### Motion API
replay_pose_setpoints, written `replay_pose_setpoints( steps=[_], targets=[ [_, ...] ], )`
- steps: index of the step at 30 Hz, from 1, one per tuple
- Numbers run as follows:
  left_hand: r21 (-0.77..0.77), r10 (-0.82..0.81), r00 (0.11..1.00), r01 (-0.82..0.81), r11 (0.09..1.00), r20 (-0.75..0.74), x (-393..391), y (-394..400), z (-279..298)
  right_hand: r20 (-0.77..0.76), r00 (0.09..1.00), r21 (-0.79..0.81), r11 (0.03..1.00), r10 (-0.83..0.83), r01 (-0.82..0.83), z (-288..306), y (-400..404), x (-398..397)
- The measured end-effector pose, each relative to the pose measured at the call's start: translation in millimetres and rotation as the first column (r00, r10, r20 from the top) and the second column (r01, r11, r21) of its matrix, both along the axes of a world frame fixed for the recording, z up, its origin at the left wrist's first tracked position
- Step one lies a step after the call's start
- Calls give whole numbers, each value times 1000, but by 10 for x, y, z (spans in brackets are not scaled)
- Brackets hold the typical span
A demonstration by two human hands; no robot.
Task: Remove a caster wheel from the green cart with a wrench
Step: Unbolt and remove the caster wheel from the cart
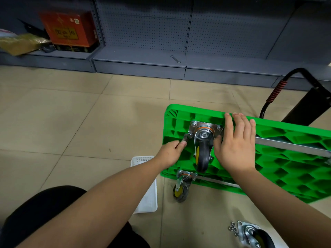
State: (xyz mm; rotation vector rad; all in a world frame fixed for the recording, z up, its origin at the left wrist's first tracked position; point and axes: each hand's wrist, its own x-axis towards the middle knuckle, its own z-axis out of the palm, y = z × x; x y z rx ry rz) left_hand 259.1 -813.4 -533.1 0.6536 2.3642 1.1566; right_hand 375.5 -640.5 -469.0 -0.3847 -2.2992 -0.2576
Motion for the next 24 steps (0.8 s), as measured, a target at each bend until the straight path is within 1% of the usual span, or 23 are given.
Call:
replay_pose_setpoints(
  steps=[6,18,24],
  targets=[
    [-42,-101,995,101,994,-8,-51,-10,24,-5,1000,2,1000,4,-4,-1,4,2],
    [-129,-225,974,220,967,-21,-174,-42,52,-26,999,0,1000,21,-21,-31,67,-16],
    [-169,-295,955,286,943,-31,-296,-92,124,-12,1000,4,1000,20,-20,-33,75,-5]
  ],
)
